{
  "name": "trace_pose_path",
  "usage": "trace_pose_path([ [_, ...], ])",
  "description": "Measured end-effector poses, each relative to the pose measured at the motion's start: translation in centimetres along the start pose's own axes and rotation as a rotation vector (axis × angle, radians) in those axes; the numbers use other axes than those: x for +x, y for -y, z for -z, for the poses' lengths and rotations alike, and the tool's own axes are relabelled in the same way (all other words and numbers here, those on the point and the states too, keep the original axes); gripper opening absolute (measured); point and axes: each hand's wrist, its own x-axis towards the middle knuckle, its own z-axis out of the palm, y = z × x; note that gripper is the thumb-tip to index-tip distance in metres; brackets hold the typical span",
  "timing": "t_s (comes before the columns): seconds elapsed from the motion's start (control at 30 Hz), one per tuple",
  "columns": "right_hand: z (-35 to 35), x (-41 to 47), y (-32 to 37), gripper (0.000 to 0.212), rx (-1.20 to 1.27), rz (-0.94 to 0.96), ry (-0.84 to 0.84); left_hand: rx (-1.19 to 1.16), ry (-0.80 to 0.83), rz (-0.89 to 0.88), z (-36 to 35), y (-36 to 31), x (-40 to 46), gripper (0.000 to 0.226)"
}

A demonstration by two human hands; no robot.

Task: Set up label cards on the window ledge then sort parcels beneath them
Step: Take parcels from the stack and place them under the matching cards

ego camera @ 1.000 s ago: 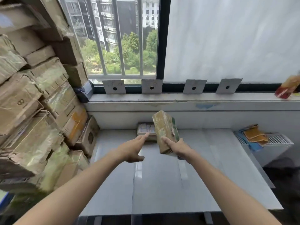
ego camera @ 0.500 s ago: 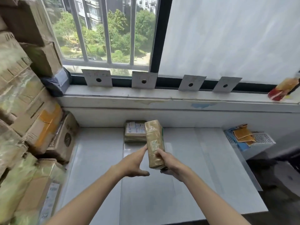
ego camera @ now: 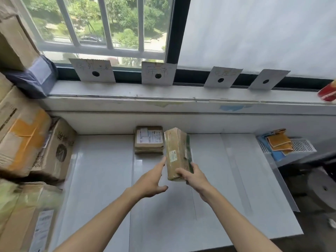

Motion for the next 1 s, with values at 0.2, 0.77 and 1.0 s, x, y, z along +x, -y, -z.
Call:
trace_pose_path([
  [0.2,0.0,1.8,2.5,0.109,-0.291,0.035,-0.157,0.090,-0.003,0.044,0.8,0.6,2.5,0.103],
  [0.77,-2.5,6.1,3.5,0.119,-0.479,0.011,-0.260,0.268,-0.226,0.362,5.2,6.1,6.7,0.087],
  [1.0,-3.3,6.4,3.1,0.117,-0.497,-0.011,-0.245,0.195,-0.265,0.333,5.2,7.0,7.4,0.080],
])
